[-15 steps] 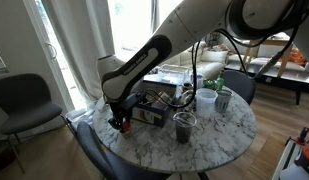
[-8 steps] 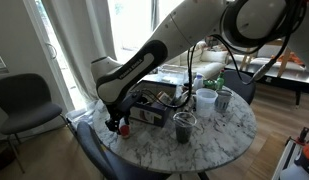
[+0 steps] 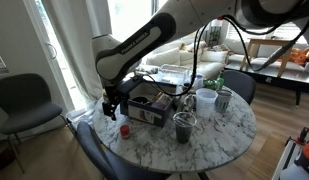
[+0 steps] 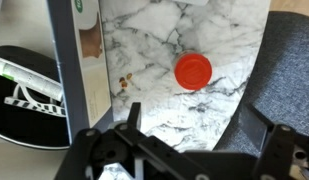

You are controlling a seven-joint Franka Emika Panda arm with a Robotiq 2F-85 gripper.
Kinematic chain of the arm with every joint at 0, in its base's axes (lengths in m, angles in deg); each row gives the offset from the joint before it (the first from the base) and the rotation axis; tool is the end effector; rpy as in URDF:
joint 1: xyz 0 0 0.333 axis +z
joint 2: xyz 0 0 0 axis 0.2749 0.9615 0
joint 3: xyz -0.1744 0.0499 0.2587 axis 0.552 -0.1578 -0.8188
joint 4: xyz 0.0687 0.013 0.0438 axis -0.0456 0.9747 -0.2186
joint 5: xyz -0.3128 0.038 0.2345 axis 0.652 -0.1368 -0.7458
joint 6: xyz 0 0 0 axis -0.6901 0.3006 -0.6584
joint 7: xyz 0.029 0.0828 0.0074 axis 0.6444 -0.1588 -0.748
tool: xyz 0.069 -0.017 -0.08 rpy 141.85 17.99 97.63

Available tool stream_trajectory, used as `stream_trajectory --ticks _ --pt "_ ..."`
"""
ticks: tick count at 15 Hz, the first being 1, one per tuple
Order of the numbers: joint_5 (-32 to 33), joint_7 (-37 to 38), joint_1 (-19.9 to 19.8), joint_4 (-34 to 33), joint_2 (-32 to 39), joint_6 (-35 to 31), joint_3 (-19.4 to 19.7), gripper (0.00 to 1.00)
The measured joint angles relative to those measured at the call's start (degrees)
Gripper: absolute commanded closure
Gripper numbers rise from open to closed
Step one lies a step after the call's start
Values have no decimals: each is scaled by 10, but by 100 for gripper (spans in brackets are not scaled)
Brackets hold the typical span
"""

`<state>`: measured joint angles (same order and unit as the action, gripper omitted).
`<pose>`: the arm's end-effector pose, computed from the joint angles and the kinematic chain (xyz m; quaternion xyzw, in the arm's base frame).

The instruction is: Move the orange container with an orange lid to the left

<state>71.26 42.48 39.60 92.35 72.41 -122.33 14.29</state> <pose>0.6172 0.3532 0.2912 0.9710 0.2376 -0.0004 0.0271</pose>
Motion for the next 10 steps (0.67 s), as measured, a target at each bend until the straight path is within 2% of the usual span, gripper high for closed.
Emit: stream_trajectory --ticks 7,10 --pt "-79 -6 -62 175 -155 -24 -13 0" --pt "-90 8 -84 260 -225 -25 -10 0"
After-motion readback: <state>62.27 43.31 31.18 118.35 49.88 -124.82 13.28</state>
